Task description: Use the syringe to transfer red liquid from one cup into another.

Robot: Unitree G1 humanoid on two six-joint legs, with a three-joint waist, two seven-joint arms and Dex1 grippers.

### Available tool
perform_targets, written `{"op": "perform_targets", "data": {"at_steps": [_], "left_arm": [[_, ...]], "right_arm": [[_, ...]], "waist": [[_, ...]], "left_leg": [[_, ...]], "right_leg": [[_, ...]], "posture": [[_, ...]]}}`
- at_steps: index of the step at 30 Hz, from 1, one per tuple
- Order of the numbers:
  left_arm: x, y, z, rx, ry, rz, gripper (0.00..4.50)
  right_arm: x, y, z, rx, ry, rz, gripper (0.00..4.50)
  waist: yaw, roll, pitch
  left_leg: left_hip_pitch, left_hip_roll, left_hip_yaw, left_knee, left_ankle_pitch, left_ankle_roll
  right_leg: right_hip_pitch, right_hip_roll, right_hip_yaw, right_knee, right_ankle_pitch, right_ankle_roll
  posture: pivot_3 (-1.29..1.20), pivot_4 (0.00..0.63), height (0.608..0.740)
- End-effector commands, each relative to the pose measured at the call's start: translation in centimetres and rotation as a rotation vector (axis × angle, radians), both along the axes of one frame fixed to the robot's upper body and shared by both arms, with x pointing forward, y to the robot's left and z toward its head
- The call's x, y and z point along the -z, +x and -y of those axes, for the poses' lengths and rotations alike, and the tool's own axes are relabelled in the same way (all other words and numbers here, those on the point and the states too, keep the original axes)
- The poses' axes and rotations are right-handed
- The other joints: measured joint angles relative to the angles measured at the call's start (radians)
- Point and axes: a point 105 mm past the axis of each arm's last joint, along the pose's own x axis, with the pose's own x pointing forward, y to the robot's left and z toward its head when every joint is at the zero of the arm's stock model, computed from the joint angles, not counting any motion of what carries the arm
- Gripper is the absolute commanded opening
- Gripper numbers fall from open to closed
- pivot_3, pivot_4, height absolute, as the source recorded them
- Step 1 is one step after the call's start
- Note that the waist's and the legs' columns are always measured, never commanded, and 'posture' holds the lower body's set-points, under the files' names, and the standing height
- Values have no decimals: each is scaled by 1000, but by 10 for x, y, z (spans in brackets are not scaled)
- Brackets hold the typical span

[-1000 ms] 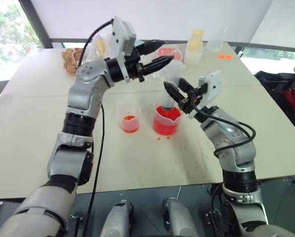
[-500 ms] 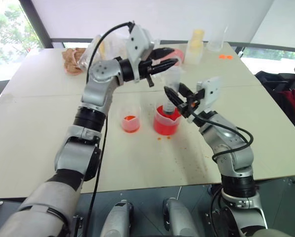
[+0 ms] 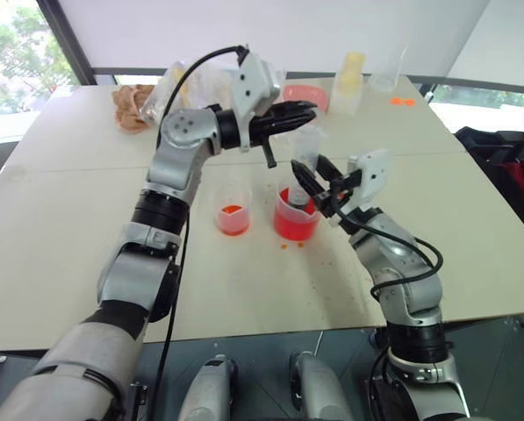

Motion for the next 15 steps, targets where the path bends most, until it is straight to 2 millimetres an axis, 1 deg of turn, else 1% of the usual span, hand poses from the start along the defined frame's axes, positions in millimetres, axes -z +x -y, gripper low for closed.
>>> {"op": "perform_targets", "data": {"at_steps": [1,4,9,15], "left_arm": [[-47,-2,-3,-38,-91,135,40],[-61,1,-6,-63,-121,166,40],[-75,2,-9,-74,-164,198,40],[-79,2,-10,-76,-183,209,40]], "right_arm": [[0,-15,-27,-121,-18,30,1431],[3,-14,-27,-123,-19,25,1431],[5,-13,-27,-121,-21,23,1431],[7,-12,-27,-121,-24,20,1431]], "waist": [[0,0,0],[0,0,0],[-1,0,0],[-1,0,0]], "left_leg": [[0,0,0,0,0,0],[0,0,0,0,0,0],[0,0,0,0,0,0],[0,0,0,0,0,0]], "right_leg": [[0,0,0,0,0,0],[0,0,0,0,0,0],[0,0,0,0,0,0],[0,0,0,0,0,0]], "posture": [[0,150,740],[0,150,740],[0,150,740],[0,150,740]]}}
